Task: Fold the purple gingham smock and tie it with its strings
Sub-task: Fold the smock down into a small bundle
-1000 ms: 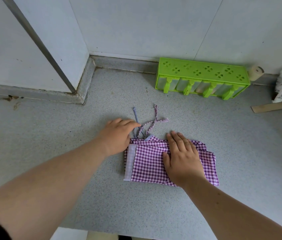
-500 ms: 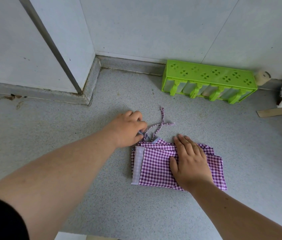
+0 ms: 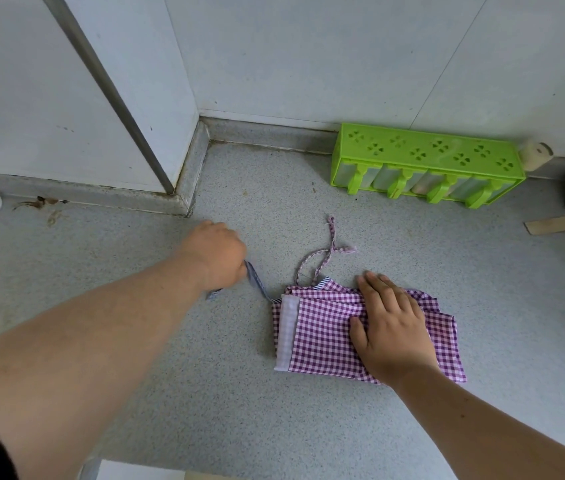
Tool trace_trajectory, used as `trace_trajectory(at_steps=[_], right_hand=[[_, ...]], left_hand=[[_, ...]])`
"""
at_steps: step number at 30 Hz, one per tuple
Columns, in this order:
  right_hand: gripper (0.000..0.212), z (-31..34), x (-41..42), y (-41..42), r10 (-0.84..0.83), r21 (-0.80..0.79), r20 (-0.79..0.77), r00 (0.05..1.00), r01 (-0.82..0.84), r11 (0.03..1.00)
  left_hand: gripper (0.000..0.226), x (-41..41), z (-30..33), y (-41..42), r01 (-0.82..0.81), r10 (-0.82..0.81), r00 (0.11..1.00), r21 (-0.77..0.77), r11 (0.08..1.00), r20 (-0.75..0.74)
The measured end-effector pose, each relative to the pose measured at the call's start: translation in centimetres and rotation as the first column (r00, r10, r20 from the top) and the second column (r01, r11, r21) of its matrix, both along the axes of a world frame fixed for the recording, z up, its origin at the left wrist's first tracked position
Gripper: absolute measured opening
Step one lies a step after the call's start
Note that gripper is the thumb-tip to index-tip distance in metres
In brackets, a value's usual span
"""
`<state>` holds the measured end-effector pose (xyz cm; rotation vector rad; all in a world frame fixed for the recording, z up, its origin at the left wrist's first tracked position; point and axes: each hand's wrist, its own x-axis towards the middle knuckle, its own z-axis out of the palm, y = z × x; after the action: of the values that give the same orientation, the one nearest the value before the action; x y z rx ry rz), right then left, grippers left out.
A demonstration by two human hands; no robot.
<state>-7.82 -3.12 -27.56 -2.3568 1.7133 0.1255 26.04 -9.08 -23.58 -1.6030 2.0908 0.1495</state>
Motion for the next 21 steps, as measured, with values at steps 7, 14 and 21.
trace_trajectory(at_steps=[7, 14, 21], right_hand=[[0.071, 0.3, 0.2, 0.0, 0.001, -0.003, 0.004, 1.000, -0.001, 1.000], [0.071, 0.3, 0.2, 0.0, 0.001, 0.001, 0.010, 1.000, -0.001, 1.000], [0.071, 0.4, 0.1, 0.0, 0.010, 0.002, 0.013, 1.000, -0.010, 1.000]], left_hand=[[0.049, 1.9, 0.5, 0.1, -0.376, 0.361, 0.925, 0.142, 0.916, 0.118], [0.039, 1.2, 1.6, 1.6, -0.441, 0.424, 0.888, -0.072, 0.894, -0.178], [0.038, -6.4, -0.1, 3.8, -0.068, 0.093, 0.850, 0.067, 0.995, -0.519]])
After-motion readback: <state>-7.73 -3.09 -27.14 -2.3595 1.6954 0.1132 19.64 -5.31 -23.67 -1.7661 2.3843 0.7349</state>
